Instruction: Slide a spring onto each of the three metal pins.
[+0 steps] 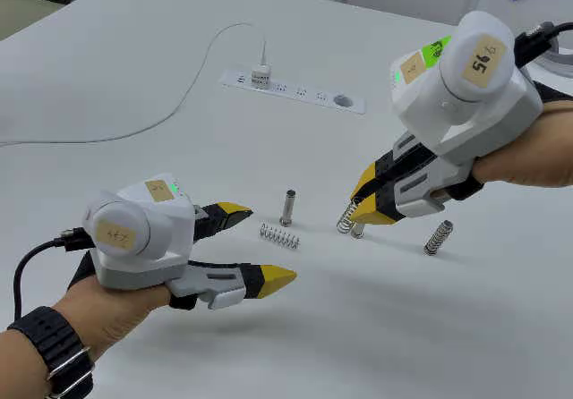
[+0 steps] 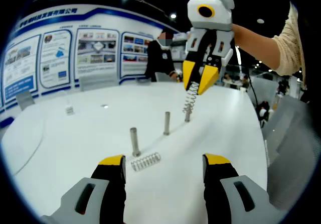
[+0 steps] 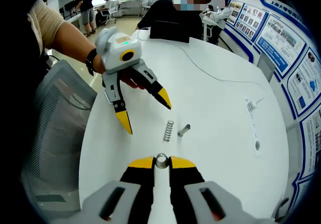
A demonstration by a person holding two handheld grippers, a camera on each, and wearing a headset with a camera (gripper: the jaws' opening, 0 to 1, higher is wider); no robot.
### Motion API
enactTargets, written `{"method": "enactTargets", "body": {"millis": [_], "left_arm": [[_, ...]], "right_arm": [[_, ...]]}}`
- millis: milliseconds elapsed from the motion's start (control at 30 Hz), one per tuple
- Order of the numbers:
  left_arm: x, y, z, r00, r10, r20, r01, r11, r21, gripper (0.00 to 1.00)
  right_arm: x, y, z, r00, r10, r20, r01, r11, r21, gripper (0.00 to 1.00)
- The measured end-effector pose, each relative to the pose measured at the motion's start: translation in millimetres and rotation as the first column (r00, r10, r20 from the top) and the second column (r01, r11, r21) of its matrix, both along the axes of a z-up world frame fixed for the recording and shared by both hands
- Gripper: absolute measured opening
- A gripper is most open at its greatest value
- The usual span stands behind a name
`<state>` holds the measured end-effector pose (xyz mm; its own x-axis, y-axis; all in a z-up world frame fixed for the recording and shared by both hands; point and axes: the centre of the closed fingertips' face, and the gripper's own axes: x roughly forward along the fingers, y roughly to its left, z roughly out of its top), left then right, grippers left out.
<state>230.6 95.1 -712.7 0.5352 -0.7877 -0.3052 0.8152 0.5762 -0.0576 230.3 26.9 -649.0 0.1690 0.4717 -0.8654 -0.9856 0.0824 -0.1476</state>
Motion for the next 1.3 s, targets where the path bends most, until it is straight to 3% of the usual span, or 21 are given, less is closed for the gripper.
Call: {"method": "enactTargets", "body": {"millis": [300, 667, 1300], "left_arm": [[0.8, -0.9, 0.2, 1.000, 0.001, -0.001, -0.001, 1.000, 0.002, 0.65], [2.6, -0.4, -1.5, 1.000, 0.005, -0.009, -0.005, 1.000, -0.001, 0.66], [1.1, 3.1, -5.3, 1.000, 0.016, -0.020, -0.016, 1.000, -0.001, 0.64]], "right_arm": [[21.5, -17.1, 3.5, 0.998, -0.056, 0.017, 0.056, 0.998, -0.017, 0.12], [45.8, -28.6, -8.4, 0.994, -0.103, 0.021, 0.104, 0.993, -0.052, 0.12], [56.8, -34.2, -28.5, 0.990, -0.137, -0.012, 0.136, 0.988, -0.075, 0.12]]}}
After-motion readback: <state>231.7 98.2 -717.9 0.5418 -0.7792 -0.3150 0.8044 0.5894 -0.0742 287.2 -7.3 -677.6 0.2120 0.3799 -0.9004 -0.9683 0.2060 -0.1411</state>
